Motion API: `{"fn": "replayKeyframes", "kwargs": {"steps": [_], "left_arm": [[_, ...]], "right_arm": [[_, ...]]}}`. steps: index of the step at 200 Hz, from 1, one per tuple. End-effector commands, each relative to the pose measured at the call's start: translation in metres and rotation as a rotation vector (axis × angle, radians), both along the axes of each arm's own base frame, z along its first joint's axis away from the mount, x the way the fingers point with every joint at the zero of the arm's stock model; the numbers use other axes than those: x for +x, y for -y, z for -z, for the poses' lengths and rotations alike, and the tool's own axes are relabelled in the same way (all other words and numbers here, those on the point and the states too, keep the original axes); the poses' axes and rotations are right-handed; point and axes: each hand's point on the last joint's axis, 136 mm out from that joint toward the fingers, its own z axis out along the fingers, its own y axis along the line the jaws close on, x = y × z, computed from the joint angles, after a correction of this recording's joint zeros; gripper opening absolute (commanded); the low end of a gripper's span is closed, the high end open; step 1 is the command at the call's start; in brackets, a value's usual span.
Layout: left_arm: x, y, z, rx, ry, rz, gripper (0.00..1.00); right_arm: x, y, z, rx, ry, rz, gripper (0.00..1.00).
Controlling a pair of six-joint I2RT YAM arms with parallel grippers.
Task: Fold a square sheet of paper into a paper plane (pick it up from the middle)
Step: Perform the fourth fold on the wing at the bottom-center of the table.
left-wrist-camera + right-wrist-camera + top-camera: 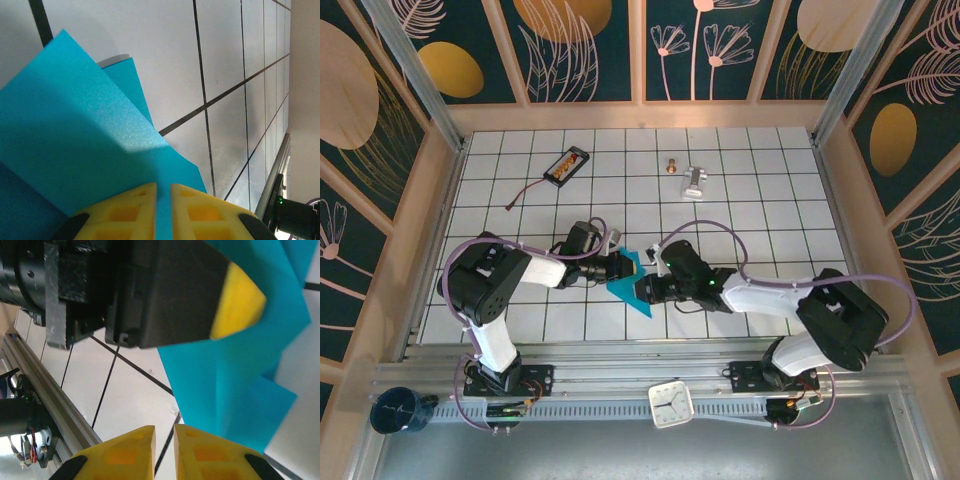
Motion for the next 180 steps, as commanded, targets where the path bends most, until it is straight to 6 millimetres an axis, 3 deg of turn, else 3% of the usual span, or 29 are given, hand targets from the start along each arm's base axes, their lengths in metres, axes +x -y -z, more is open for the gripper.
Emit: {"fn": "replayKeyframes", "kwargs": {"steps": [1, 38, 70, 180], "left_arm": [[-0.023, -0.023, 0.045, 0.143, -0.118, -0.015, 0.15], [-0.023, -0.023, 0.045, 0.142, -0.118, -0.015, 0.15], [-0.024, -0.023, 0.046, 0.143, -0.123, -0.014, 0.15], [-0.024, -0.023, 0.046, 0.144, -0.121, -0.013, 0.15]], "right_arm": [[0.003, -0.004, 0.012, -0.055, 0.003, -0.012, 0.18], [0.009, -0.003, 0.028, -0.133, -0.005, -0.008, 0.18], [0.005, 0.009, 0.045, -0.171, -0.041, 0.005, 0.16], [0.002, 0.023, 0.06, -0.219, -0.053, 0.009, 0.13]]}}
